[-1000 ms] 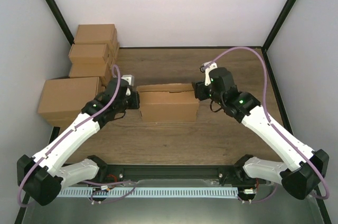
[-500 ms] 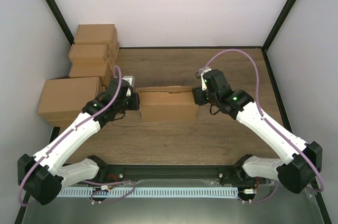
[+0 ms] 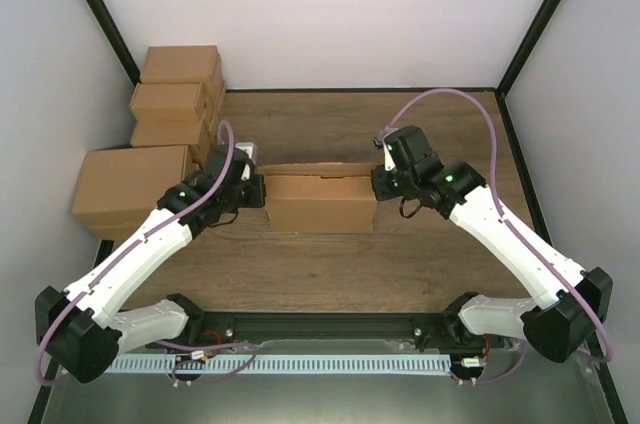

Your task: Fold the paper box

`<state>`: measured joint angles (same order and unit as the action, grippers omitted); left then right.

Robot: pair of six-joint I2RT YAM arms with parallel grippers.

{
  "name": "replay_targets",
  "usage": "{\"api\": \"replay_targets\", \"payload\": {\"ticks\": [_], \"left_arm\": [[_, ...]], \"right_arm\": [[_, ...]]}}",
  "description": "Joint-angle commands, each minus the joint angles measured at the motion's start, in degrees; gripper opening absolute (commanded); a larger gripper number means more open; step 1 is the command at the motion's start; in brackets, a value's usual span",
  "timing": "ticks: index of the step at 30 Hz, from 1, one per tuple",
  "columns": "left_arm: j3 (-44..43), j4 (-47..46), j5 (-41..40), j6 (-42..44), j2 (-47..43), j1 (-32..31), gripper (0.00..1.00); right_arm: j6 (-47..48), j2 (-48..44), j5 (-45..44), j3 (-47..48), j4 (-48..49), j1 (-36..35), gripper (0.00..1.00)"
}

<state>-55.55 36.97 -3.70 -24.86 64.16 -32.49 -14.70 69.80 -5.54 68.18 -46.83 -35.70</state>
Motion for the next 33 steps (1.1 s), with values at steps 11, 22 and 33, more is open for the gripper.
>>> {"api": "replay_targets", "payload": {"ticks": [11,22,33], "left_arm": [[-2.7,4.5,-3.4,-0.7,3.0,-4.5,0.04],[-3.4,3.7,-5.0,-1.7,4.8,-7.1,0.04],[-2.8,3.9,-5.1,-1.8,4.4,-7.2,0.04]], "right_arm": [[-13.9,6.1,2.9,13.5,-13.1,0.2,0.04],[-21.3,4.6,1.9,8.2,-10.7,0.2,0.01],[-22.4,1.4,0.3,-2.2,-8.1,-0.1,0.01]]}}
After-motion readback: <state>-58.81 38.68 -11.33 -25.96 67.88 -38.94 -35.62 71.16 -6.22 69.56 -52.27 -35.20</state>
